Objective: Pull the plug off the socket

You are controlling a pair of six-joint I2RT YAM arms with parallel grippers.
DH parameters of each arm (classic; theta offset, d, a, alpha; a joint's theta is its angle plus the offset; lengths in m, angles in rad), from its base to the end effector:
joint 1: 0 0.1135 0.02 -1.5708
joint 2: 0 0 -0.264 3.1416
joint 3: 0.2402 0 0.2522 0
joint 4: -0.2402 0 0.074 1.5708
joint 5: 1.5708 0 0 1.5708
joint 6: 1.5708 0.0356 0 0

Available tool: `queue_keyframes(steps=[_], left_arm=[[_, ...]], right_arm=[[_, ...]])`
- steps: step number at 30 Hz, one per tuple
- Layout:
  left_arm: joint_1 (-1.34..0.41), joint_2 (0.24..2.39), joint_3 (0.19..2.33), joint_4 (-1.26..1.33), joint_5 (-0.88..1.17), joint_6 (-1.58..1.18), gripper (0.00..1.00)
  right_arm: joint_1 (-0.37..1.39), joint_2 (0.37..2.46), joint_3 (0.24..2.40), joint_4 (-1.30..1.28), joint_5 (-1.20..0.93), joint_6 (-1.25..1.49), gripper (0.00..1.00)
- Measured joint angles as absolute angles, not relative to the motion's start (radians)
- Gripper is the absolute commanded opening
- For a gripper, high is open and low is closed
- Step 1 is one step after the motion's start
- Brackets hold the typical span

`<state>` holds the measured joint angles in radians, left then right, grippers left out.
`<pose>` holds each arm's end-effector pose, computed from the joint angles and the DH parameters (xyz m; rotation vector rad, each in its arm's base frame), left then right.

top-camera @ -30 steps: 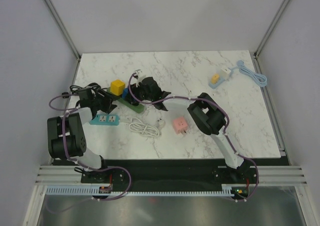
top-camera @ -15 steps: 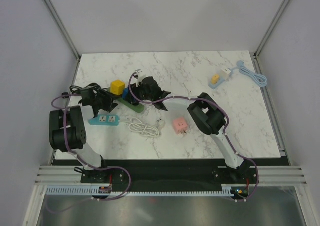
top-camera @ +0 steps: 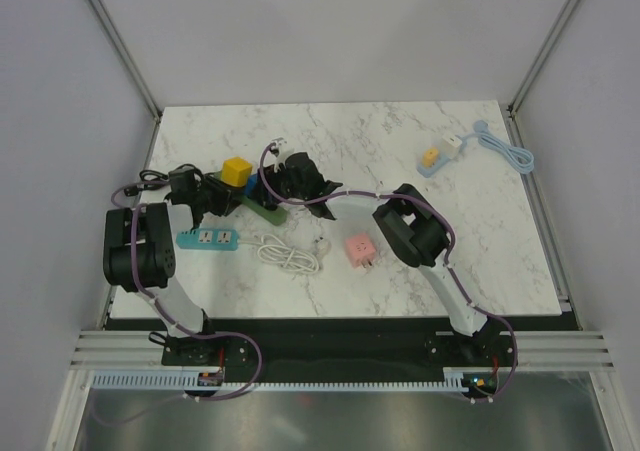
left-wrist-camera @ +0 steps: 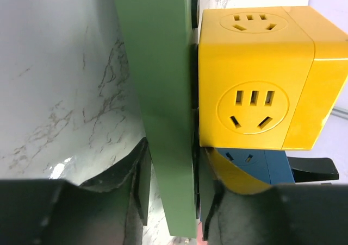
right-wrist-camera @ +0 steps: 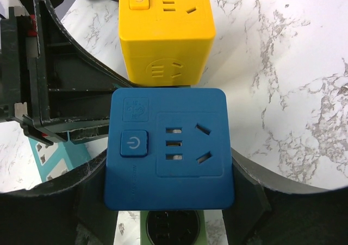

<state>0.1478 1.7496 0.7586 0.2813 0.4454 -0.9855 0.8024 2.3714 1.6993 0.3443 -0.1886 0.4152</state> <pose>0.3305 0.0337 0.1321 -1.0616 2.1266 -0.9307 0.3717 0.3941 0.1567 -0.5223 1.9539 0.9830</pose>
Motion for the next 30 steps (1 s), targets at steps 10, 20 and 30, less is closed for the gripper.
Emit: queue_keyframes(steps=[10, 20, 30], left_arm=[[0.133, 1.734, 0.774, 0.233, 0.378, -0.968, 0.02], [0.080, 1.683, 0.783, 0.190, 0.244, -0.956, 0.02], [0.050, 1.646, 0.768, 0.163, 0.174, -0.901, 0.02]], right_arm=[[0.788, 2.395, 1.742, 0.303, -0.232, 0.481, 0.00], [0.755, 2.456, 1.991, -0.051, -0.337, 0.498, 0.00], [0.713, 2.456, 1.880, 0.109, -0.478, 0.676, 0.00]])
